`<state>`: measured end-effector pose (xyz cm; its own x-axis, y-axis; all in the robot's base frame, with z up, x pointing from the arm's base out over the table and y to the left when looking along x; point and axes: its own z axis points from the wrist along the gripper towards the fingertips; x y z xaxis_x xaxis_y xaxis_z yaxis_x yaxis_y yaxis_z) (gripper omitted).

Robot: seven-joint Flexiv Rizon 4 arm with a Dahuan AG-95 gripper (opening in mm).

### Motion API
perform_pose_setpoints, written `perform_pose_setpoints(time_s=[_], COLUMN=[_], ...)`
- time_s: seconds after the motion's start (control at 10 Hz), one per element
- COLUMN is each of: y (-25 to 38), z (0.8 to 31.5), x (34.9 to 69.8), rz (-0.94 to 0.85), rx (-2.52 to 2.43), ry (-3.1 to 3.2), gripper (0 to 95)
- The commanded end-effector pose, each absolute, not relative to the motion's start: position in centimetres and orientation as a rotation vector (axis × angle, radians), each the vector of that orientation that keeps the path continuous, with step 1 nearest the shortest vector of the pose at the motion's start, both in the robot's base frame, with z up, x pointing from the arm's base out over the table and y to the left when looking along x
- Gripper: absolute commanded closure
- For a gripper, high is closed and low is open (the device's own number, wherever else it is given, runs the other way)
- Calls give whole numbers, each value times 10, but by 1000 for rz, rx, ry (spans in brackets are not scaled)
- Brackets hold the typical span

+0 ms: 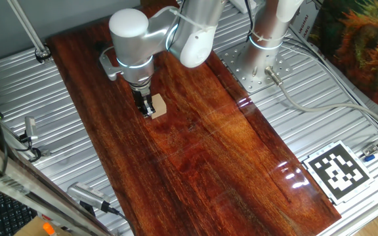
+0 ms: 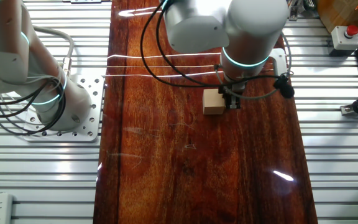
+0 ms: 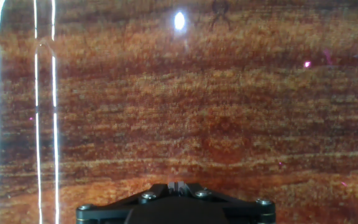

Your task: Use the gripper to push the small block from left to right

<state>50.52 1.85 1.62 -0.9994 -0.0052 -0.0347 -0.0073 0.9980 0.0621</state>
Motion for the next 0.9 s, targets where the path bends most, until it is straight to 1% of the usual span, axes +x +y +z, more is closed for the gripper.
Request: perform_pose_setpoints(time_s=[0.1,0.9], y=[18,19], z=[15,11], x=[504,482], rz=[91,83], rx=[-9,-17], ry=[3104,3104], gripper=[950,950])
